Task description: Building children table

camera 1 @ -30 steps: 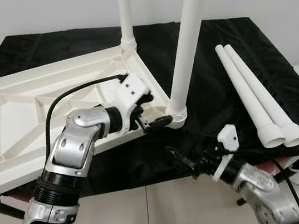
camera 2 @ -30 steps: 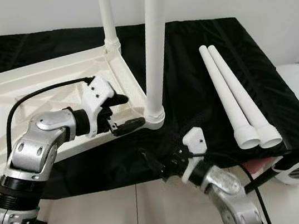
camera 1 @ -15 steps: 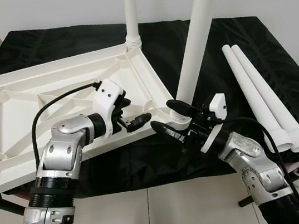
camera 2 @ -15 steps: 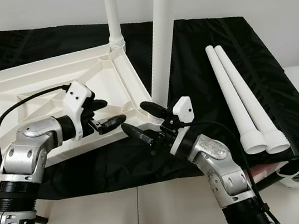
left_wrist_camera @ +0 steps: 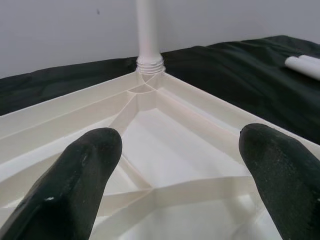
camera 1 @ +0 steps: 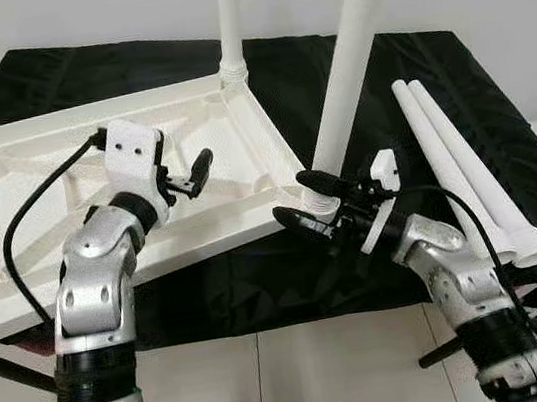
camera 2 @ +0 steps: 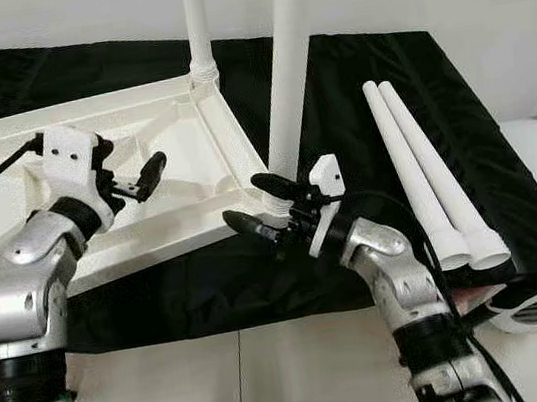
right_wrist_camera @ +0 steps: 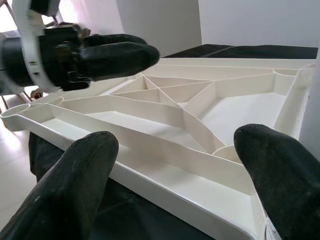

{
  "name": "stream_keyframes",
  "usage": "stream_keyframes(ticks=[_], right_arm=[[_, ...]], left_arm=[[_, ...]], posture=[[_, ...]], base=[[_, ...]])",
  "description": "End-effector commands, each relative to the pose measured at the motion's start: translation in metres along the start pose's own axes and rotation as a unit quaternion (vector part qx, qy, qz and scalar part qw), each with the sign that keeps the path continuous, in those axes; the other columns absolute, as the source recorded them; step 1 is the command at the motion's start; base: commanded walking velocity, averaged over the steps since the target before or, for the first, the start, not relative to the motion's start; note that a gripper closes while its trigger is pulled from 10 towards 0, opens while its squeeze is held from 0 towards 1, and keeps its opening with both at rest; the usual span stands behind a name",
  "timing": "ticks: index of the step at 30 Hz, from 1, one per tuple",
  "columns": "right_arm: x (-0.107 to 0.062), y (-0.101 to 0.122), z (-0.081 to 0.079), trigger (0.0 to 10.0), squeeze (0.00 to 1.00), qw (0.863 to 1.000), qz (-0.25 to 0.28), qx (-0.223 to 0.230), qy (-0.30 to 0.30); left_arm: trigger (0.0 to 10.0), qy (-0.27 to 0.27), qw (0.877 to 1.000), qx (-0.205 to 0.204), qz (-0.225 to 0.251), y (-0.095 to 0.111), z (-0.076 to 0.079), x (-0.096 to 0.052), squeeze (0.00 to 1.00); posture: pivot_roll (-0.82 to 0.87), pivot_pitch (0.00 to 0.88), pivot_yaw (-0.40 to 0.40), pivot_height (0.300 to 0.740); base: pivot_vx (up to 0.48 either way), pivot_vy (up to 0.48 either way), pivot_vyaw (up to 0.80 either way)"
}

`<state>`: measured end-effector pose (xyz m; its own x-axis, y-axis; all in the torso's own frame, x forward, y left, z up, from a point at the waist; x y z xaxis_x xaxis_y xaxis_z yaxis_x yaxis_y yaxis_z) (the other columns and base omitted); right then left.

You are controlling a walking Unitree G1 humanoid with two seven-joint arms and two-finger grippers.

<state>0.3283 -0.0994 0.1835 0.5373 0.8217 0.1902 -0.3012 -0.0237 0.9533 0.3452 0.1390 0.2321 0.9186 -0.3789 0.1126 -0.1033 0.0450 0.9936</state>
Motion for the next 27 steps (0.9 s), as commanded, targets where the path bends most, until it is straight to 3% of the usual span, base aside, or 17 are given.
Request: stream_keyframes(ticks=[1,9,17,24,26,27], right_arm=[[-0.002,-0.003,0.017,10.0,0.00,1.000,-0.011,-0.011,-0.005],[0.003,-0.005,0.036,10.0,0.00,1.000,-0.023,-0.013,0.001],[0.006,-0.012,0.063,10.0,0.00,0.998,-0.061,-0.025,-0.013],[0.006,-0.013,0.074,10.0,0.00,0.996,-0.074,-0.032,-0.036],[0.004,-0.013,0.082,10.0,0.00,0.994,-0.082,-0.040,-0.053],[0.004,-0.013,0.082,10.0,0.00,0.994,-0.082,-0.040,-0.053]], left_arm=[[10.0,0.026,1.000,0.008,0.011,0.001,0.010,-0.006,0.00],[10.0,-0.001,1.000,0.009,0.008,-0.007,0.033,-0.015,0.00],[10.0,-0.045,0.999,0.005,-0.029,-0.030,0.064,-0.035,0.00],[10.0,-0.035,0.995,0.014,-0.087,-0.057,0.060,-0.043,0.00],[10.0,-0.004,0.990,0.026,-0.141,-0.077,0.047,-0.047,0.00],[10.0,-0.004,0.990,0.026,-0.141,-0.077,0.047,-0.047,0.00]], posture=[[0.03,0.135,-0.074,0.740],[0.05,0.143,-0.085,0.740],[0.06,0.155,-0.086,0.740],[0.07,0.155,-0.081,0.740],[0.07,0.153,-0.073,0.740],[0.07,0.153,-0.073,0.740]], base=[[0.000,0.000,0.00],[0.000,0.000,0.00],[0.000,0.000,0.00],[0.000,0.000,0.00],[0.000,0.000,0.00],[0.000,0.000,0.00]])
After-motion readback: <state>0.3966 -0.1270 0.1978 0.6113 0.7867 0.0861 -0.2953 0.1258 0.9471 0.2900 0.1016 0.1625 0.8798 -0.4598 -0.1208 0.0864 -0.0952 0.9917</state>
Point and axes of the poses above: a point about 5 cm out from each wrist's last joint towards the gripper, its own x axis pointing out of the wrist towards the gripper, its own y axis along the axis of the wrist's last joint, z = x × y, the point moved 3 cm from there along x, pointing out of the wrist towards the gripper, and after that the axes turned 11 degrees about -x, right-handed, at the moved point
